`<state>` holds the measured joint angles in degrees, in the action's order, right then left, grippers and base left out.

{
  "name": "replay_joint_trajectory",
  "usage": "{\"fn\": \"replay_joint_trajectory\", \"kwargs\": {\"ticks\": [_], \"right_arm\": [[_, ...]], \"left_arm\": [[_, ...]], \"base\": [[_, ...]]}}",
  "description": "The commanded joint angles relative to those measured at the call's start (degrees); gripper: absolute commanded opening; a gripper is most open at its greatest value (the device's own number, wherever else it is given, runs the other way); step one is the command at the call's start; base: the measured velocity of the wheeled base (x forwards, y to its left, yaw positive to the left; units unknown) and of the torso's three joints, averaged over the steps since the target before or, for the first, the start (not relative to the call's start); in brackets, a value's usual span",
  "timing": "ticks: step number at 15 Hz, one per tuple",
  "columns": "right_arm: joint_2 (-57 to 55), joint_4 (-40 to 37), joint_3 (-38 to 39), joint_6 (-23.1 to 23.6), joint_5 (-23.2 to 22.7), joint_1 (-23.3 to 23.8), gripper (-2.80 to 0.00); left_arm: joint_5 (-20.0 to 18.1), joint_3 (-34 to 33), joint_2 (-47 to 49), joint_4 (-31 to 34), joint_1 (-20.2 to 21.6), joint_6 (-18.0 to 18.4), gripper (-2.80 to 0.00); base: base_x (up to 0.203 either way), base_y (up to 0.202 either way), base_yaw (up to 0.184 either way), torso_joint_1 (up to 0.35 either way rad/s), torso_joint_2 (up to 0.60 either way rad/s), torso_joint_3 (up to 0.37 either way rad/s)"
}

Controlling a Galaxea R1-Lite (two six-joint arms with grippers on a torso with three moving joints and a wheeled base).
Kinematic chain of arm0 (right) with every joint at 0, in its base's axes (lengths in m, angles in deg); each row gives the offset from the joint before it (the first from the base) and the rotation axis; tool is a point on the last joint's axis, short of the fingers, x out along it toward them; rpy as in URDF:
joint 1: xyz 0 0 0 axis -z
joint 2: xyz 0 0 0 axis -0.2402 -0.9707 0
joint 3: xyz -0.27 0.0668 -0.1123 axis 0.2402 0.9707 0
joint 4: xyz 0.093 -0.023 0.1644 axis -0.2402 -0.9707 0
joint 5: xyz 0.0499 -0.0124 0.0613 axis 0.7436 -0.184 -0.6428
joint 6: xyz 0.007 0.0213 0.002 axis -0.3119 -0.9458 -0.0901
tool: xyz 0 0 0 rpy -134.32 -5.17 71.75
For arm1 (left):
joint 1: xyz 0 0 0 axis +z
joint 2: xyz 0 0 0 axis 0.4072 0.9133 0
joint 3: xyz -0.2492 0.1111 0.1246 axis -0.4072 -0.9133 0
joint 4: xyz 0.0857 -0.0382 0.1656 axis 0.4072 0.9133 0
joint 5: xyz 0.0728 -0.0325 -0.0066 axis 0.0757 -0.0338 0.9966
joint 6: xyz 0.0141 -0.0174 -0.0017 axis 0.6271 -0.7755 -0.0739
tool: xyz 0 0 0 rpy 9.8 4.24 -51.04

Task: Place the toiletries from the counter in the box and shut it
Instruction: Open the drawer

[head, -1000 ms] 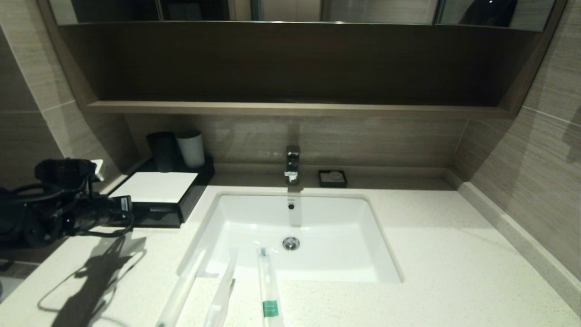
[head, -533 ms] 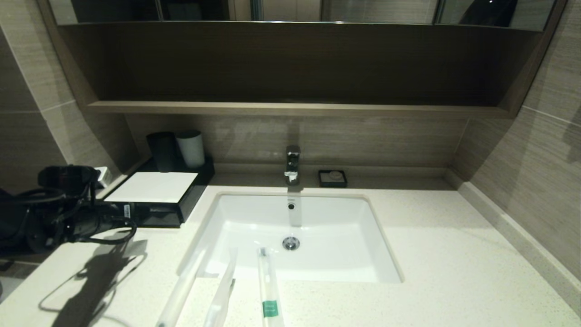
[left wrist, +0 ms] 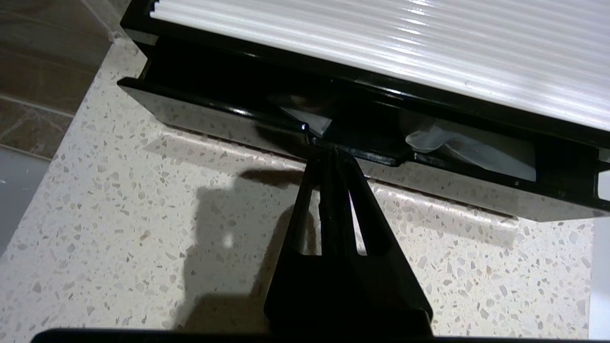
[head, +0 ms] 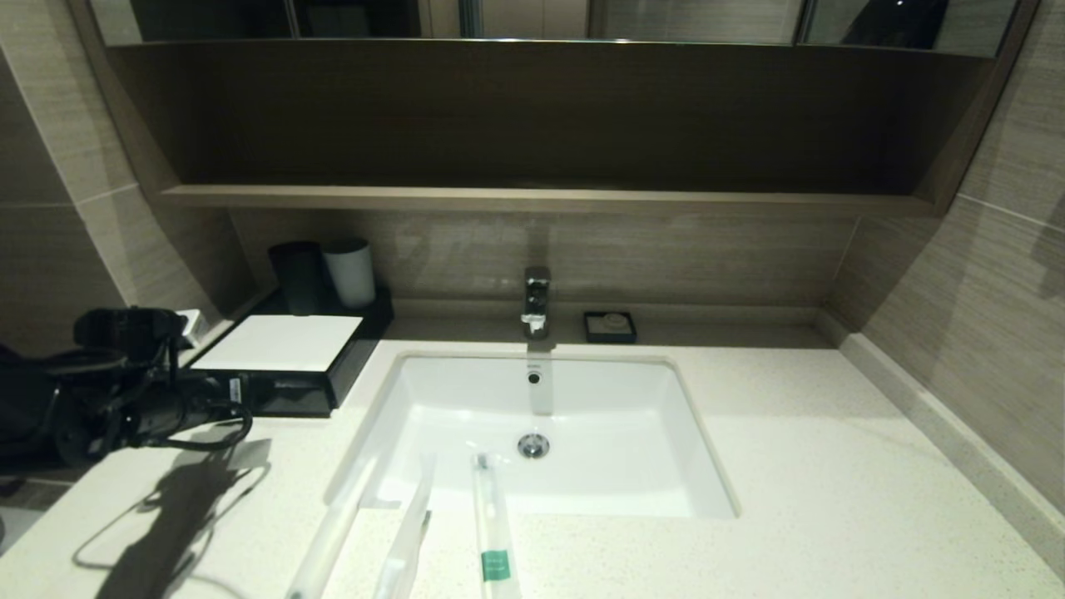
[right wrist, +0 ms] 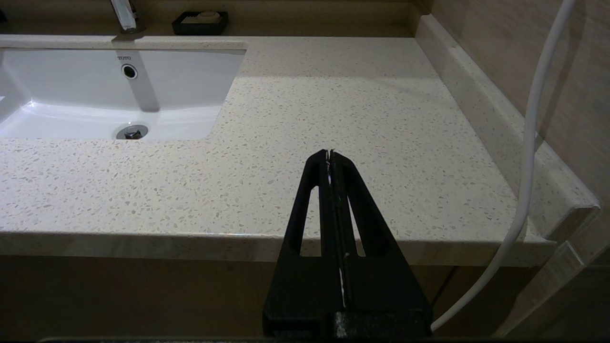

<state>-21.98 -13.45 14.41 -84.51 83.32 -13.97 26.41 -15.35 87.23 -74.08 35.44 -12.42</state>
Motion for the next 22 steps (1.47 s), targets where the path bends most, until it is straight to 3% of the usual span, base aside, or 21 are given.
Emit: {"fn": "replay_joint_trajectory", "kwargs": {"ticks": [1,18,22], "right_arm": [[0.09,0.02,0.09,0.00,0.01,-0.01,-2.80],[0.09,0.02,0.09,0.00,0.01,-0.01,-2.80],[0.09,0.02,0.09,0.00,0.01,-0.01,-2.80]], "left_arm": [[0.00,-0.08,1.06,-2.17,0.02,-0.06,-2.80],[-2.02,-0.51,3.12,-4.20,0.02,1.38,-2.80],[-2.11,-0.95,4.06,-7.66,0.02,1.43,-2.80]], "base": [[0.000,0.000,0.000,0.000,0.00,0.000],[0.000,0.000,0.000,0.000,0.00,0.000],[0.000,0.000,0.000,0.000,0.00,0.000]]}}
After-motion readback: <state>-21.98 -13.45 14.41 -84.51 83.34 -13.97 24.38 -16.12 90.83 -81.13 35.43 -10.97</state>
